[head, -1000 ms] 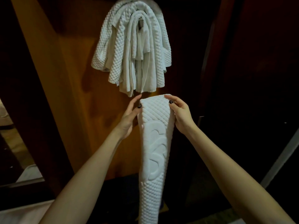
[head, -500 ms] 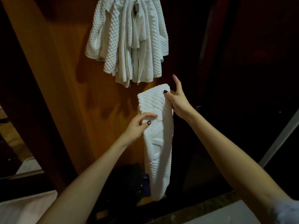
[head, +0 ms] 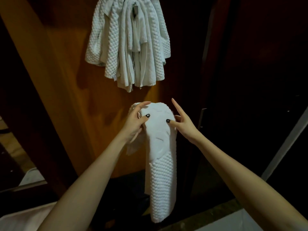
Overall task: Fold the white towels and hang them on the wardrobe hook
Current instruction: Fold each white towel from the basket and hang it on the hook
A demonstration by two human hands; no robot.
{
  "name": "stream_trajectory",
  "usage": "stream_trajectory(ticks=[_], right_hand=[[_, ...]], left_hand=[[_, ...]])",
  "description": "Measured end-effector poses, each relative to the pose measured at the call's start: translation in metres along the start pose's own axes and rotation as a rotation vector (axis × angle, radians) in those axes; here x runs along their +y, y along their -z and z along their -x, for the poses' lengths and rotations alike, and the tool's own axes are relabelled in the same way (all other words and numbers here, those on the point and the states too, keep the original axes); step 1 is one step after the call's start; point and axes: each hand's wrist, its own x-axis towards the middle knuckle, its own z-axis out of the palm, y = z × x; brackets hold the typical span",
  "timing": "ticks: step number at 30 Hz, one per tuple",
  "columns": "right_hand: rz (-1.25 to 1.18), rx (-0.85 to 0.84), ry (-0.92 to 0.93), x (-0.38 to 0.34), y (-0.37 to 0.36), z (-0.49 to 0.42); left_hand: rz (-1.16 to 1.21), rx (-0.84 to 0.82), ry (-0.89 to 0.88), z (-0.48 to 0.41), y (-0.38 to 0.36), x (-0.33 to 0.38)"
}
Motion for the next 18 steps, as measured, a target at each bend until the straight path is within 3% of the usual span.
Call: stream_trajectory(ticks=[2, 5, 7, 9, 14, 18], right_hand=[[-0.039, 0.053, 0.025, -0.008, 0.004, -0.006], [0.012, 0.037, 0.085, -0.025, 0.006, -0.016], [0.186, 0.029, 0.121, -0.035, -0.001, -0.023], [0.394, 0.134, 0.187, -0.04, -0.011, -0.024], [0.57, 0.281, 0.432, -0.025, -0.042, 0.014], [0.553, 0.322, 0.272, -0.007, -0.072, 0.027]], left_hand=[[0.114, -0.047, 0.102, 0.002, 0.009, 0.007], [0.239, 0.026, 0.178, 0.008, 0.015, 0.012], [0.214, 0.099, 0.158, 0.009, 0.011, 0.014], [0.152, 0.118, 0.117, 0.008, 0.002, 0.016], [0.058, 0.115, 0.07, 0.002, -0.019, 0.02], [0.052, 0.021, -0.006, -0.001, -0.021, 0.025]])
